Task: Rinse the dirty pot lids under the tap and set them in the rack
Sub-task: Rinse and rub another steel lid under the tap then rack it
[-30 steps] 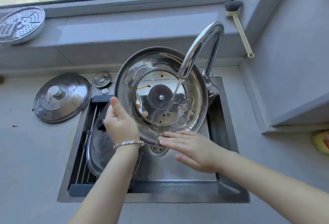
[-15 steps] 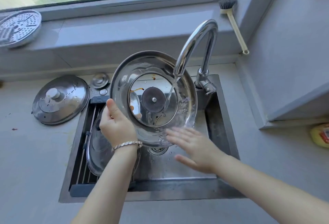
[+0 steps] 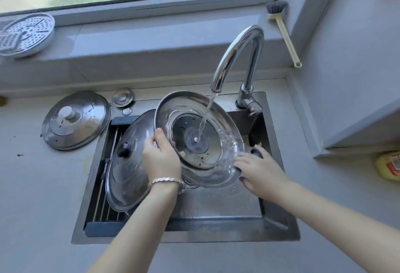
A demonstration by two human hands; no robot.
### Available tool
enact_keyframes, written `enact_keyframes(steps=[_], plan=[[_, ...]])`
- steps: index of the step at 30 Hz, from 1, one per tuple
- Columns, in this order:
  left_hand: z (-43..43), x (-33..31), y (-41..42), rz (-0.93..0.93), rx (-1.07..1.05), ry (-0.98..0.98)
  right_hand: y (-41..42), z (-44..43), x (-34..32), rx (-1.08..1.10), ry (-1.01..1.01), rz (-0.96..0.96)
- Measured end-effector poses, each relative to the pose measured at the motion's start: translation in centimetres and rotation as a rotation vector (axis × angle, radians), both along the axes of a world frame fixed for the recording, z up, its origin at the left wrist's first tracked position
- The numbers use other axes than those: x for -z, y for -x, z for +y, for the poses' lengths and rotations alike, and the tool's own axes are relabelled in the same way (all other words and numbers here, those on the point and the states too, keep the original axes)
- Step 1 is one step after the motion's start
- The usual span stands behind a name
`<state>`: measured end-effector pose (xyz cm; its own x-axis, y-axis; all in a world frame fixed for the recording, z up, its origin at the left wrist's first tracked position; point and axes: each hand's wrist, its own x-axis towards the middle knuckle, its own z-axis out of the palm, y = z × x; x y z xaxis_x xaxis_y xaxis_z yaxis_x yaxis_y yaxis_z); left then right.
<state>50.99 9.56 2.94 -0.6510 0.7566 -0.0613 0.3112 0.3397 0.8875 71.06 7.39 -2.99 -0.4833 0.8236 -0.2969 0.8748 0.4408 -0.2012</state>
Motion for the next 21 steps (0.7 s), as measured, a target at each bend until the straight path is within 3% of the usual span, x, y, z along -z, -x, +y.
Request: enact_keyframes(steps=[3, 6, 9, 14, 16, 18, 19, 21], plan=[[-0.4, 0.5, -1.0, -0.097, 0.096, 0.206, 0.7, 0.0, -1.2, -0.059, 0.061, 0.043], [-0.5, 0.9, -1.8, -0.381, 0.144, 0.396, 0.4, -0.1, -3.4, -0.229, 0.212, 0.106], [-0.3, 1.3, -1.9, -0.572, 0.148, 0.519, -0.7, -0.9, -4.3, -0.176, 0.365, 0.132], [-1.1, 2.0, -1.3, -0.814, 0.141, 0.735, -2.1, -0.4, -5.4, -0.073, 0.107, 0.022], [-2.1, 2.5, -0.7, -0.616, 0.31, 0.863, -2.0, 0.4, -6.3, -0.013, 0.104, 0.015], [-3.2, 2.9, -0.1, -0.082, 0.559, 0.892, -1.7, 1.3, -7.1, 0.021, 0.093, 0.024], [-3.6, 3.0, 0.1, 0.152, 0.672, 0.765, -1.5, 1.9, -7.4, 0.017, 0.08, 0.02], [-3.9, 2.3, -0.3, 0.174, 0.864, 0.441, -1.0, 3.2, -7.9, -0.048, 0.079, 0.005]])
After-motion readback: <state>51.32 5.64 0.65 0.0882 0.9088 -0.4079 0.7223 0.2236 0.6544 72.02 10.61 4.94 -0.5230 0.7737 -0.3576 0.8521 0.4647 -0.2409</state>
